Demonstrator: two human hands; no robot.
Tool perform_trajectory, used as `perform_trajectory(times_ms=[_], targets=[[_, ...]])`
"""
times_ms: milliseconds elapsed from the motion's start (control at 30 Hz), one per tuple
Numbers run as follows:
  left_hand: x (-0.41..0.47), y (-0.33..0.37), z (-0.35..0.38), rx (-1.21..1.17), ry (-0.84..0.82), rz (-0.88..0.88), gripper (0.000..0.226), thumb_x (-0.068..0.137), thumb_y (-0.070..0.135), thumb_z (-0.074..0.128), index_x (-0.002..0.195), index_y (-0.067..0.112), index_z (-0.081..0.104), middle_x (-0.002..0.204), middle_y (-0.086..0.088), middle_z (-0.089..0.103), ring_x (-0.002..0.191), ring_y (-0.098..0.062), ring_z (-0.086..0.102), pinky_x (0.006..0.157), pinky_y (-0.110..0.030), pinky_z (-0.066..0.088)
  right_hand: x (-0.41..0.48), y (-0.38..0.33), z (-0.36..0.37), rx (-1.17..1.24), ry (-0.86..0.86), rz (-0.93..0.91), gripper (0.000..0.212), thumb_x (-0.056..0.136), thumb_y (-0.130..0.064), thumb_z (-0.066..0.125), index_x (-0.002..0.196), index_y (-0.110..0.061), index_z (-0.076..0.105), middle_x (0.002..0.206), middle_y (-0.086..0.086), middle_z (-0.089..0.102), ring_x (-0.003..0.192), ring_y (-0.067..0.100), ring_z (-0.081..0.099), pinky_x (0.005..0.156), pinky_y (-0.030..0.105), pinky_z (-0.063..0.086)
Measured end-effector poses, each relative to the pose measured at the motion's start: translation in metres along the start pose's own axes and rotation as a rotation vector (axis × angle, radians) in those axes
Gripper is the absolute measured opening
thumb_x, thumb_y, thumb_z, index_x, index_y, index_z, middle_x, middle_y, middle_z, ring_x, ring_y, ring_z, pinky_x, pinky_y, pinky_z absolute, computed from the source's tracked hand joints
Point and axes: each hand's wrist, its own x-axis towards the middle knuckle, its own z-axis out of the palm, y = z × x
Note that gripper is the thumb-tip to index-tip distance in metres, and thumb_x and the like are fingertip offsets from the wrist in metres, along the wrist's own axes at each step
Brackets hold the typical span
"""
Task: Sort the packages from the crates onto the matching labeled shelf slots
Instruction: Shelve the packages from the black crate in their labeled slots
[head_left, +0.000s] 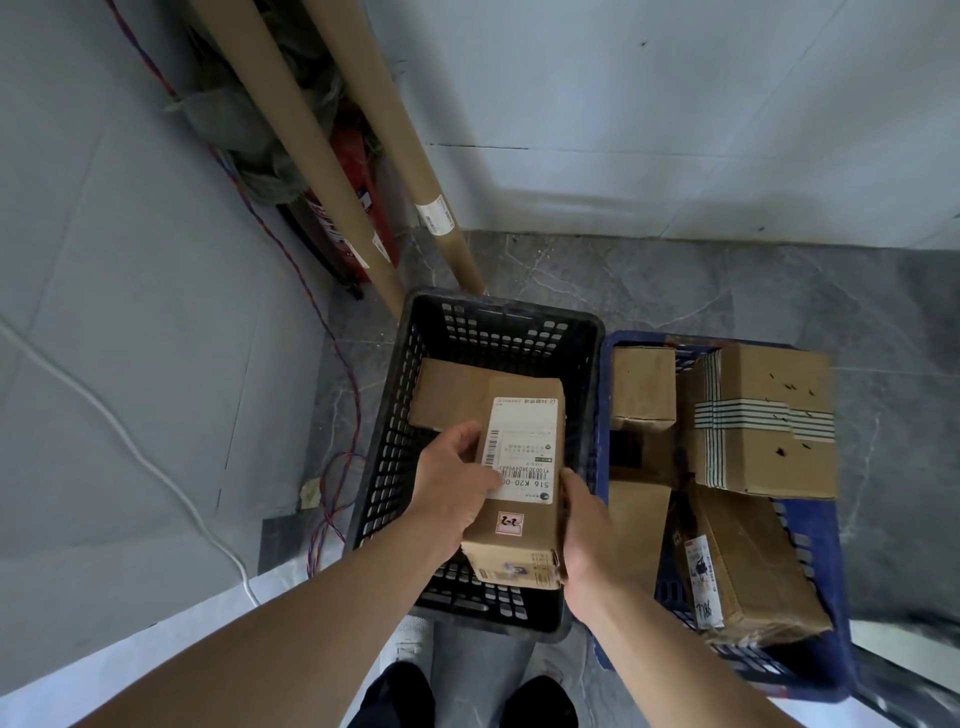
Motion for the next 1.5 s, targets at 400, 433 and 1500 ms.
perform_trajectory(times_ms=[400,433,1500], targets=[[0.003,0.005,0.0,-0.007,0.012,-0.067,0.047,0.088,-0.014,0.056,0.096,0.032,0.065,0.094,0.004,0.074,0.09,-0.019,0.072,0.07,-0.036,0.059,-0.009,-0.007,0.004,0.047,-0.062,0.006,0.049,0.093,-0.05,0.068,0.129,-0.018,0.059,0.101,0.009,0.08,0.087,0.03,0.079,0.071,0.038,0.059],[0.004,0.004,-0.001,-0.023,0.003,-0.092,0.037,0.09,-0.007,0.056,0.101,0.026,0.069,0.094,0.001,0.077,0.088,-0.021,0.074,0.07,-0.037,0.059,-0.01,-0.008,0.004,0.038,-0.067,0.014,0.049,0.094,-0.051,0.066,0.129,-0.018,0.06,0.1,0.009,0.08,0.087,0.029,0.079,0.069,0.036,0.058],[0.039,0.009,-0.045,0.37,0.295,-0.114,0.054,0.09,0.042,0.058,0.14,0.027,0.046,0.102,-0.004,0.068,0.084,-0.025,0.069,0.071,-0.04,0.058,-0.001,-0.055,-0.013,0.285,-0.157,-0.038,0.033,0.103,-0.042,0.049,0.107,-0.015,0.069,0.098,0.01,0.075,0.088,0.026,0.072,0.079,0.039,0.061]])
